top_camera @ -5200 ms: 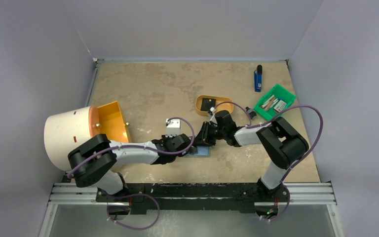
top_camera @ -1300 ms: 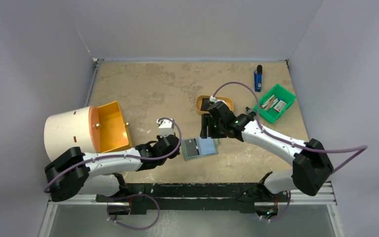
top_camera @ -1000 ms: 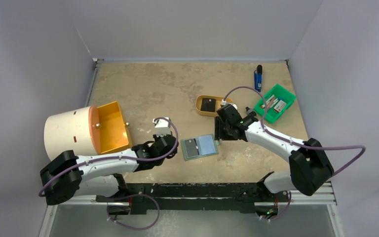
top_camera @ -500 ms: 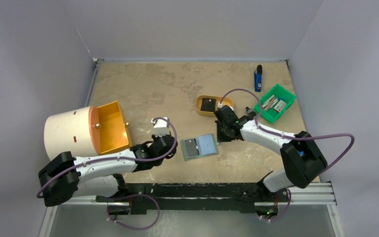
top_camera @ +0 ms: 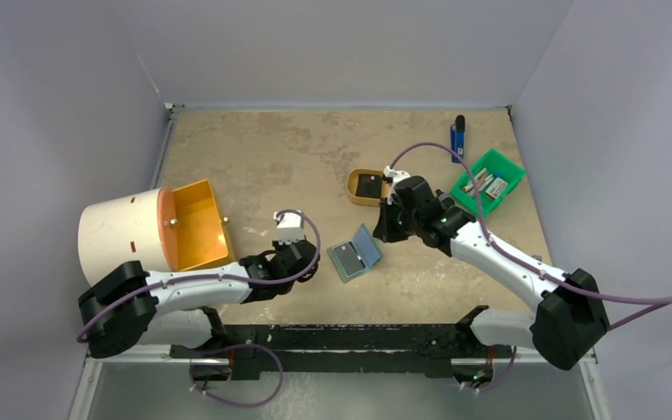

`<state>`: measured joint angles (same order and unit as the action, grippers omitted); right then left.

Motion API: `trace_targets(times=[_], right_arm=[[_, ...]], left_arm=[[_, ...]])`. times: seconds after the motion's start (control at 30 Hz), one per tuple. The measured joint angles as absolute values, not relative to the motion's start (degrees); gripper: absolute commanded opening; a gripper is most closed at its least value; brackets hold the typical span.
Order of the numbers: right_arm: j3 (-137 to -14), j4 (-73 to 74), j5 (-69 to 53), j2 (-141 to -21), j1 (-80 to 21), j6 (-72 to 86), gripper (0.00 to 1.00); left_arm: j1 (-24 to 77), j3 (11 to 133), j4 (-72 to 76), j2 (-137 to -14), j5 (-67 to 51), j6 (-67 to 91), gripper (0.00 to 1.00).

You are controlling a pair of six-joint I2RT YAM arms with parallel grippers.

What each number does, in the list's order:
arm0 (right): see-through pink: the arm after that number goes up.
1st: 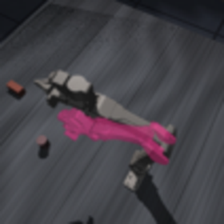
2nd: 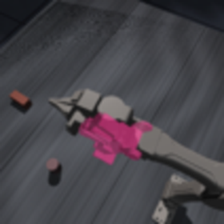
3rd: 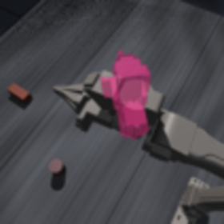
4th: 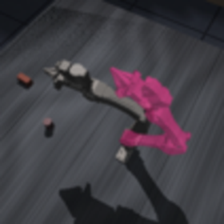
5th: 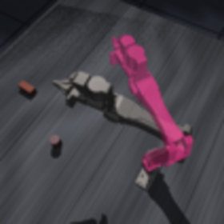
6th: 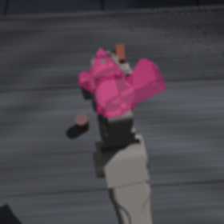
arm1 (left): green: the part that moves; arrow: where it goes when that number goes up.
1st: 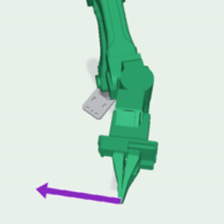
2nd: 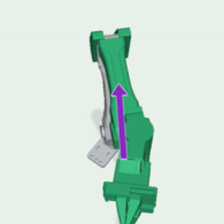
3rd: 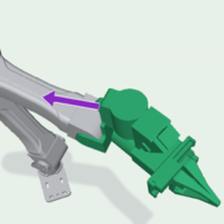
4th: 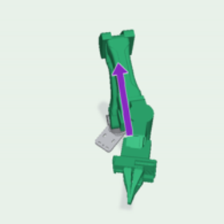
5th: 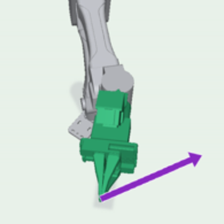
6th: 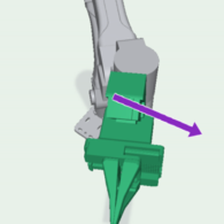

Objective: Put the credit cards into the card holder
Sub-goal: Close the card holder at the center of the board.

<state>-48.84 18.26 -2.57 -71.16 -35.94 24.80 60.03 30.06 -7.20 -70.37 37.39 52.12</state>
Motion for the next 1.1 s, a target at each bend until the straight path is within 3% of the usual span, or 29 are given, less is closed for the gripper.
trace_targets(times=[0.47, 1.1], right_arm=[[-46.26, 3.95, -19.25, -77.23, -40.32, 24.21, 0.0], [-45.19, -1.26, -20.29, -85.38, -49.63, 22.33, 0.0]], left_arm=[[60.03, 30.09, -5.89, -75.66, 36.84, 52.16, 0.0], [60.01, 30.26, -5.76, -77.03, 37.21, 53.52, 0.0]])
